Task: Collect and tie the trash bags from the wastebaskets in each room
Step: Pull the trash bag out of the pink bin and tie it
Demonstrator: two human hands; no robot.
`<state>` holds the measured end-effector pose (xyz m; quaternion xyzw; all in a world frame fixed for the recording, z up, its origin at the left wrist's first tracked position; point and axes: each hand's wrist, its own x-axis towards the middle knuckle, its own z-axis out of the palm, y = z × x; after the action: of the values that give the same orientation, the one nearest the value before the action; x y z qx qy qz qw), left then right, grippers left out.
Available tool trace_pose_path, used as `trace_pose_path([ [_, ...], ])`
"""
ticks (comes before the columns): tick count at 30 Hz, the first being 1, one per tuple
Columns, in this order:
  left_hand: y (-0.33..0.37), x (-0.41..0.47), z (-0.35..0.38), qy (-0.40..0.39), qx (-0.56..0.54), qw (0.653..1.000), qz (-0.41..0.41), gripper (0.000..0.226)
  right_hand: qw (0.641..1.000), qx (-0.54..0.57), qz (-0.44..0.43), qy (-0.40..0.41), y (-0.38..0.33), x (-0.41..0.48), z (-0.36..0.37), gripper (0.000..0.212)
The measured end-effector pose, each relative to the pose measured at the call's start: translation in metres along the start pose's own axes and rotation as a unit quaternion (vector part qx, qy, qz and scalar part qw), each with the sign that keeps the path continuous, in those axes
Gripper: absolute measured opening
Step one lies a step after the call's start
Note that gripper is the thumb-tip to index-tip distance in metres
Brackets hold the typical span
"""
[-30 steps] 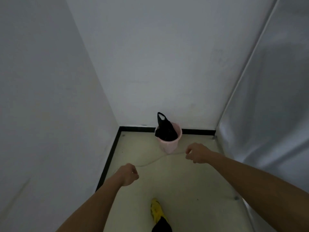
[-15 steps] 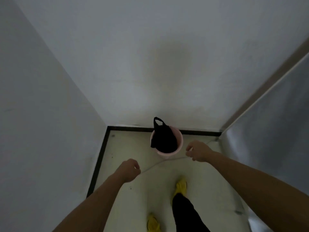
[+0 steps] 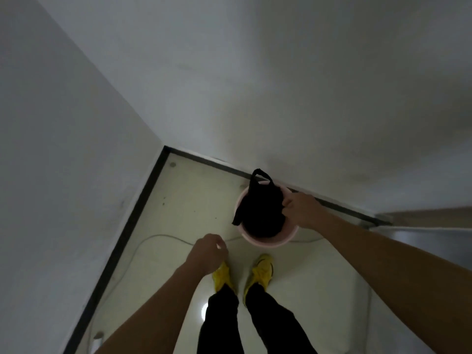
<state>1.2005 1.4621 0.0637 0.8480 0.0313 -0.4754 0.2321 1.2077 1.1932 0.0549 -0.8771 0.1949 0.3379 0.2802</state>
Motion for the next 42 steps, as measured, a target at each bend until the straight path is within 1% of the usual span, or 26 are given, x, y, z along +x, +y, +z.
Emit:
trace_pose_path([
  [3, -0.007, 0.062, 0.018, 0.0, 0.006, 1.0, -0.021, 0.024, 0.999, 0.009, 0.026, 0.033, 0.007, 0.06, 0.013, 0.035],
  [5, -0.012, 0.102, 0.03, 0.003, 0.01, 0.999, -0.036, 0.029, 0.997, 0.0, 0.022, 0.076, 0.015, 0.095, 0.023, 0.04],
  [7, -0.02, 0.146, 0.044, 0.019, 0.002, 0.999, -0.042, 0.035, 0.994, -0.003, 0.004, 0.113, 0.025, 0.137, 0.037, 0.051],
  [10, -0.026, 0.202, 0.066, 0.036, -0.022, 0.998, -0.04, 0.052, 0.991, 0.021, -0.029, 0.125, 0.03, 0.19, 0.056, 0.073],
  [12, -0.029, 0.232, 0.084, 0.031, -0.034, 0.998, -0.04, 0.065, 0.99, 0.051, -0.046, 0.125, 0.031, 0.217, 0.071, 0.081],
  [13, -0.029, 0.246, 0.092, 0.029, -0.036, 0.998, -0.04, 0.067, 0.989, 0.061, -0.052, 0.121, 0.033, 0.227, 0.077, 0.081],
  [14, -0.029, 0.257, 0.097, 0.026, -0.043, 0.998, -0.041, 0.065, 0.99, 0.072, -0.055, 0.113, 0.035, 0.233, 0.083, 0.076],
  [15, -0.028, 0.266, 0.101, 0.023, -0.051, 0.998, -0.042, 0.057, 0.99, 0.083, -0.053, 0.099, 0.038, 0.236, 0.089, 0.065],
  [17, -0.025, 0.278, 0.109, 0.026, -0.057, 0.997, -0.04, 0.03, 0.992, 0.094, -0.042, 0.073, 0.051, 0.235, 0.101, 0.023],
  [18, -0.024, 0.28, 0.111, 0.033, -0.057, 0.997, -0.039, 0.02, 0.992, 0.103, -0.031, 0.071, 0.059, 0.23, 0.106, 0.008],
  [22, -0.02, 0.265, 0.112, 0.044, -0.077, 0.995, -0.036, 0.01, 0.989, 0.1, 0.024, 0.106, 0.092, 0.195, 0.114, 0.027],
  [24, -0.013, 0.253, 0.106, 0.046, -0.109, 0.992, -0.036, 0.013, 0.984, 0.122, 0.062, 0.111, 0.103, 0.178, 0.112, 0.025],
  [26, -0.001, 0.241, 0.097, 0.045, -0.155, 0.986, -0.045, 0.017, 0.981, 0.131, 0.078, 0.119, 0.107, 0.162, 0.106, 0.025],
  [29, 0.017, 0.221, 0.083, 0.037, -0.23, 0.97, -0.062, 0.018, 0.979, 0.141, 0.062, 0.135, 0.102, 0.142, 0.098, 0.024],
  [32, 0.035, 0.189, 0.067, 0.05, -0.306, 0.949, -0.065, 0.013, 0.972, 0.156, 0.046, 0.166, 0.09, 0.114, 0.082, 0.038],
  [33, 0.04, 0.178, 0.061, 0.053, -0.327, 0.941, -0.063, 0.011, 0.97, 0.158, 0.04, 0.178, 0.085, 0.106, 0.075, 0.039],
  [35, 0.049, 0.154, 0.047, 0.059, -0.36, 0.929, -0.058, 0.009, 0.965, 0.167, 0.022, 0.201, 0.075, 0.086, 0.06, 0.032],
  [37, 0.057, 0.132, 0.033, 0.065, -0.391, 0.917, -0.056, 0.015, 0.958, 0.18, 0.001, 0.225, 0.067, 0.066, 0.046, 0.02],
  [38, 0.06, 0.119, 0.027, 0.067, -0.4, 0.912, -0.054, 0.02, 0.953, 0.184, -0.006, 0.239, 0.063, 0.054, 0.038, 0.019],
  [40, 0.06, 0.098, 0.018, 0.072, -0.401, 0.913, -0.037, 0.029, 0.945, 0.193, -0.013, 0.263, 0.056, 0.034, 0.027, 0.027],
  [42, 0.057, 0.077, 0.012, 0.075, -0.388, 0.919, -0.01, 0.033, 0.936, 0.206, -0.019, 0.283, 0.049, 0.015, 0.021, 0.032],
])
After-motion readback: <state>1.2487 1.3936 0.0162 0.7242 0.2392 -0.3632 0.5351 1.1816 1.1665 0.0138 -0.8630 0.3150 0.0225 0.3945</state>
